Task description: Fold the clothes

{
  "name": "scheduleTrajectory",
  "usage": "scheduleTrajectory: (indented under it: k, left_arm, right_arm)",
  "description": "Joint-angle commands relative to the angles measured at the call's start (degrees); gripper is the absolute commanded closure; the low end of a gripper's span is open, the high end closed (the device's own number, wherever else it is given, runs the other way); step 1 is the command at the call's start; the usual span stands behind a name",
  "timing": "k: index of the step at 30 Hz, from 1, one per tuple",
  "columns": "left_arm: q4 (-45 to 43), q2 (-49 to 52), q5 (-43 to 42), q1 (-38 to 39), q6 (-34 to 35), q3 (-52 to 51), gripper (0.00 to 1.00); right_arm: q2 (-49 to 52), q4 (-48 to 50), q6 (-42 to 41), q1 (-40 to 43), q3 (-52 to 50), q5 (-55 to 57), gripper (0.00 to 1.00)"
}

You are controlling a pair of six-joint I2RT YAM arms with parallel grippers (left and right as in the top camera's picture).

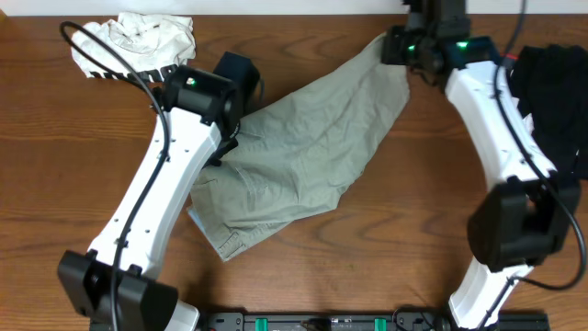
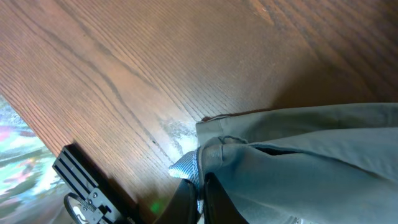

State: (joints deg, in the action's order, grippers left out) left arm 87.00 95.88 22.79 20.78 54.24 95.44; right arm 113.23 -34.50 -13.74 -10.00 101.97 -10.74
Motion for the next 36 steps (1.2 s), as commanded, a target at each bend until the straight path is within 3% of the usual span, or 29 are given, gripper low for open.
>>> scheduleTrajectory:
  k: [1, 15, 16, 19, 21, 24, 26, 31, 33, 36]
  left_arm:
    - [0.0, 2.0, 2.4, -0.4, 1.0, 0.3, 0.94]
    - [-2.2, 4.9, 2.3, -6.6, 1.0, -2.8, 0.94]
    - [-2.3, 4.9, 2.3, -7.2, 1.0, -3.1, 0.94]
    - [-2.3, 4.9, 2.3, -8.3, 1.0, -3.4, 0.83]
    - [-2.3, 4.9, 2.3, -8.5, 1.0, -3.4, 0.64]
    - [-2.3, 4.9, 2.3, -8.5, 1.0, -3.4, 0.62]
    - [-2.3, 4.9, 2.3, -8.5, 0.9, -3.4, 0.53]
    - [-0.8, 4.3, 1.6, -8.5, 0.7, -3.4, 0.49]
    - [-0.1, 3.5, -0.2, -8.5, -0.6, -3.4, 0.50]
    - [-0.4, 2.0, -6.4, -8.4, -4.5, -3.4, 0.49]
  right_arm:
    - [2.4, 2.0, 0.7, -1.4, 0.0, -0.7, 0.99]
    - [5.7, 8.5, 0.7, -1.7, 0.0, 1.7, 0.97]
    - [5.9, 8.9, 0.7, -1.7, 0.0, 1.7, 0.91]
    - [6.4, 9.3, 0.7, -1.8, 0.0, 1.7, 0.57]
    - [6.9, 9.7, 0.5, -1.9, 0.0, 1.7, 0.33]
    - [7.6, 10.1, 0.5, -1.9, 0.0, 1.7, 0.26]
    - [7.8, 10.1, 0.6, -1.9, 0.0, 2.3, 0.19]
    - [5.5, 8.9, 1.0, -1.1, 0.3, 2.4, 0.20]
    - [3.7, 7.3, 1.0, -0.8, 0.3, 1.5, 0.28]
    - [1.5, 2.5, 2.3, -0.8, 0.3, -0.2, 0.51]
